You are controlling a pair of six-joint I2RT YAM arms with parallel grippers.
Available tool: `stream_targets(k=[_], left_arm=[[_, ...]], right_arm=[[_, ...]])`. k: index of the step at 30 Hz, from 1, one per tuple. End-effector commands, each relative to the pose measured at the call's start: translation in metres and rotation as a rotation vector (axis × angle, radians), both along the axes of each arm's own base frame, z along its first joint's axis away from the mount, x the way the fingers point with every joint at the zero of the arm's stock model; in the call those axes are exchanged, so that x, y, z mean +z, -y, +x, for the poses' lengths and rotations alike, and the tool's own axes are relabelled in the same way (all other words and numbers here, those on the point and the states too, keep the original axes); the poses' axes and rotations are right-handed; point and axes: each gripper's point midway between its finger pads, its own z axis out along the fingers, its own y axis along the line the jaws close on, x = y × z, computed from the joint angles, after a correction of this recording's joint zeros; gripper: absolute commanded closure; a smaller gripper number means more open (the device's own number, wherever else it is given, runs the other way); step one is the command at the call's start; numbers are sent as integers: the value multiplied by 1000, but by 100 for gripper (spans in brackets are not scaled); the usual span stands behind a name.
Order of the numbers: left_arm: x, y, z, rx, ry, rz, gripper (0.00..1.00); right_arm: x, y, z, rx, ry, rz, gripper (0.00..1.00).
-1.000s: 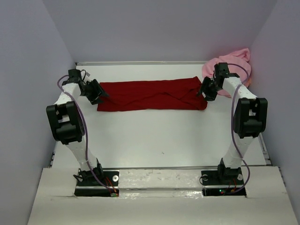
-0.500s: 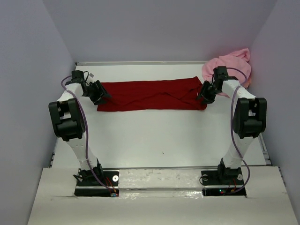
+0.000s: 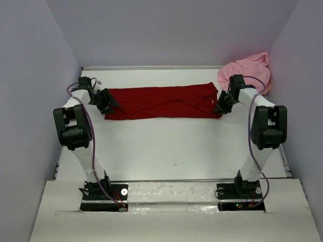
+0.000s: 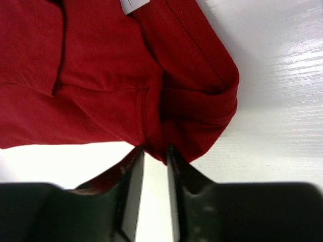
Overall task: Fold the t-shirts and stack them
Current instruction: Fold the other side of the tshirt into a rectangle
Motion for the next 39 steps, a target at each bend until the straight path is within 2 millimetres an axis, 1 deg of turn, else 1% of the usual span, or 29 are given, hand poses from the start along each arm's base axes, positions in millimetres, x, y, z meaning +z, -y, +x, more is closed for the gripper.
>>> stream_targets(k=[1,3,8,10,11,12,13,17,20,28,31,34,37,39], left_arm=[[-3,-4,-1,-2,-28,32,41],[-7,-6,-2,2,-49,42,42],[-11,-15,-5,16,-75,100,43],[-13,-21,-6,25,-87,137,43],[-14,-23,-8,26,-97,145,43],[-16,-26,-9,30,-106,164,43],[-17,-26,-10,30,-112,163,43],[-25,-36,-15,49,-154,218,43],[-32,-43,-20,57,-195,259,43],[-48,-54,-24,61,-267,370,45],[-45,-53,-23,61,-265,390,45],[-36,-56,-22,75,-244,409,44],[-21,-61,-18,94,-207,439,43],[-18,-63,-19,99,-202,448,43]], right_arm=[[16,5,13,-7,76,-14,73],[13,4,13,-8,69,-9,75],[15,4,17,-8,78,-8,74],[16,4,17,-7,79,-6,77],[15,4,17,-8,76,-6,92],[13,4,16,-8,71,-4,99],[12,3,16,-7,68,-3,100],[9,3,15,-9,61,0,100],[11,3,16,-5,67,-2,100],[12,2,17,-4,71,3,100],[12,3,17,-5,70,1,100],[12,2,18,-2,70,5,100],[11,2,17,-4,67,4,100],[11,2,18,-3,67,6,100]])
